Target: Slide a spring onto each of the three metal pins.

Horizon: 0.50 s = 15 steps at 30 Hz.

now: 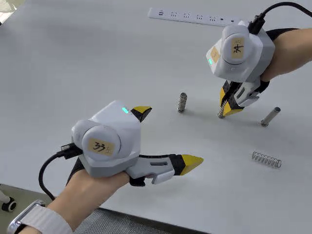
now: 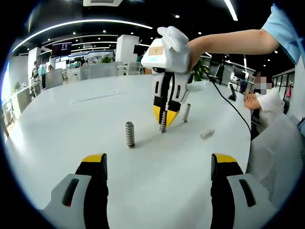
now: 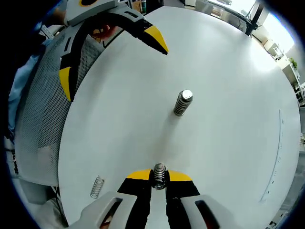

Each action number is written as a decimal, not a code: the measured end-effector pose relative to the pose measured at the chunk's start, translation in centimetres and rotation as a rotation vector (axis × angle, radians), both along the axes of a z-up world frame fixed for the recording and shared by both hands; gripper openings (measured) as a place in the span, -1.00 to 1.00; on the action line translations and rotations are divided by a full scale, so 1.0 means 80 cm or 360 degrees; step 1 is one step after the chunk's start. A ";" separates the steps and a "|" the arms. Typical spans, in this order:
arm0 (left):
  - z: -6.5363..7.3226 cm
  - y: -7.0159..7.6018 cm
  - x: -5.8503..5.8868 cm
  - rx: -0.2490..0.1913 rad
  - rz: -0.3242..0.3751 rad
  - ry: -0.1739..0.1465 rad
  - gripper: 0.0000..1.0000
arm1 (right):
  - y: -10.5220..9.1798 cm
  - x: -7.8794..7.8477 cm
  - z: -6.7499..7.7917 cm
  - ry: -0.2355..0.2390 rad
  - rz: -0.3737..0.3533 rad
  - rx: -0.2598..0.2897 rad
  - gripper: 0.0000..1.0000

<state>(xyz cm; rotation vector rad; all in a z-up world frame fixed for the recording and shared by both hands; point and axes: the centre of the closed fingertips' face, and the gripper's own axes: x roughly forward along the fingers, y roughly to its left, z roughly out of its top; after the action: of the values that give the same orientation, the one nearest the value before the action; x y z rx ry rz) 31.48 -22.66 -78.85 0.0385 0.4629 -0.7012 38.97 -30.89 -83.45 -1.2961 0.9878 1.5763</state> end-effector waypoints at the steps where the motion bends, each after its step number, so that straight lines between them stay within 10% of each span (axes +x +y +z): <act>1: 0.000 0.000 0.000 0.0004 -0.0002 0.0000 0.77 | 0.001 0.000 0.000 -0.0001 0.0002 0.0000 -0.86; 15: 0.000 -0.003 -0.001 -0.0003 -0.0013 0.0007 0.76 | 0.001 0.001 -0.001 0.0004 -0.0009 -0.0006 -0.85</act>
<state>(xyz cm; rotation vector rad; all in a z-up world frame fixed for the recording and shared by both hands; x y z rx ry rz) 31.42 -22.89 -78.84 0.0370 0.4664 -0.7099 39.02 -30.83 -83.51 -1.2933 0.9958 1.5731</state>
